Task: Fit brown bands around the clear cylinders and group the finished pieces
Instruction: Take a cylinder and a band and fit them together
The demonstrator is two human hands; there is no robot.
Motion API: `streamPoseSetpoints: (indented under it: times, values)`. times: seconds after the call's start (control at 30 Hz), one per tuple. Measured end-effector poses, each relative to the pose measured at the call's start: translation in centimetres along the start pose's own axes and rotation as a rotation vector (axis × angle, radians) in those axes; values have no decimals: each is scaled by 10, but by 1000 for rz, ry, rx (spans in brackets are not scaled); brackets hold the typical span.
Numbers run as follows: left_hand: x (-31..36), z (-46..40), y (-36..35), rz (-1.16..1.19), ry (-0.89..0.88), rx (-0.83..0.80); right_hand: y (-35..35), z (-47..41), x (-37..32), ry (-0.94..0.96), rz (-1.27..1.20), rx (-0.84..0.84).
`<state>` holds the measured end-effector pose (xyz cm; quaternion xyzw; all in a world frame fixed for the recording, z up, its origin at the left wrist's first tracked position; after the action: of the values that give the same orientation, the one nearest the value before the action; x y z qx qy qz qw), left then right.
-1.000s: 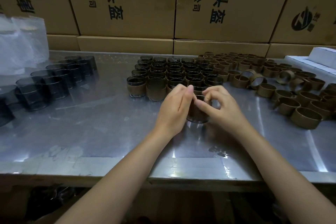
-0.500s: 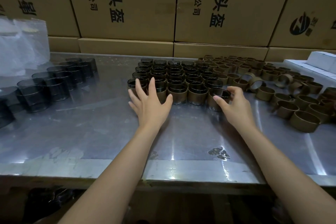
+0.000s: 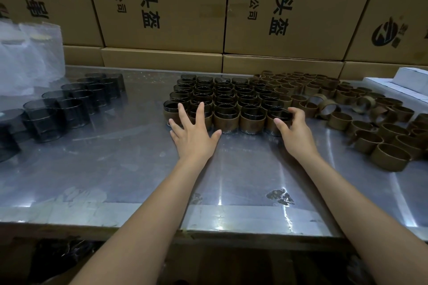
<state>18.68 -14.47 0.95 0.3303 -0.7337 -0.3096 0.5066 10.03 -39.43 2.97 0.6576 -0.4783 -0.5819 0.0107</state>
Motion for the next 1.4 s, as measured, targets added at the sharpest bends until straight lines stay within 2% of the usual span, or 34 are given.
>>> streamPoseSetpoints:
  times: [0.2, 0.33, 0.47, 0.57, 0.63, 0.7, 0.83, 0.93, 1.03, 1.17, 1.3, 1.4]
  values:
    - [-1, 1, 4, 63, -3, 27, 4, 0, 9, -75, -148, 20]
    - [-1, 8, 17, 92, -31, 110, 10, 1, 17, -127, -195, 81]
    - [15, 26, 36, -140, -318, 233, 32, 7, 23, -156, -133, 264]
    - [14, 35, 59, -269, -495, 292, 27, 11, 21, -112, -33, 182]
    - [-1, 34, 78, -346, -538, 346, 19, 15, 12, -53, 57, 97]
    - [-33, 24, 98, -424, -461, 383, 15, 17, 5, -17, 135, 54]
    - [-127, 3, 136, -434, -51, 424, 8, 18, -1, 16, 236, -2]
    - [-184, -3, 149, -424, 264, 374, 5, 18, 0, 15, 263, -25]
    - [-211, -5, 156, -416, 424, 343, 3, 16, 2, 10, 301, -40]
    - [-208, -4, 161, -396, 400, 399, 1, 13, 4, 15, 320, -42]
    - [-182, 0, 162, -439, 245, 462, 0, 9, 8, 7, 340, -36]
    - [-156, 6, 153, -467, 135, 435, -2, 8, 9, 4, 369, -31]
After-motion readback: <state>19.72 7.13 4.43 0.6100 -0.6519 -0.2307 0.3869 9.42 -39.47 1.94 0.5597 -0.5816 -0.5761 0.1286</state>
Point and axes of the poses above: each hand's wrist, its own z-axis away from the middle knuckle, its own y-axis out of the back of the hand, x = y × z, the point moved 10 cm from there along -z, towards the middle knuckle, and after that the axes turned 1 degree about -y, right-handed, at the moved point
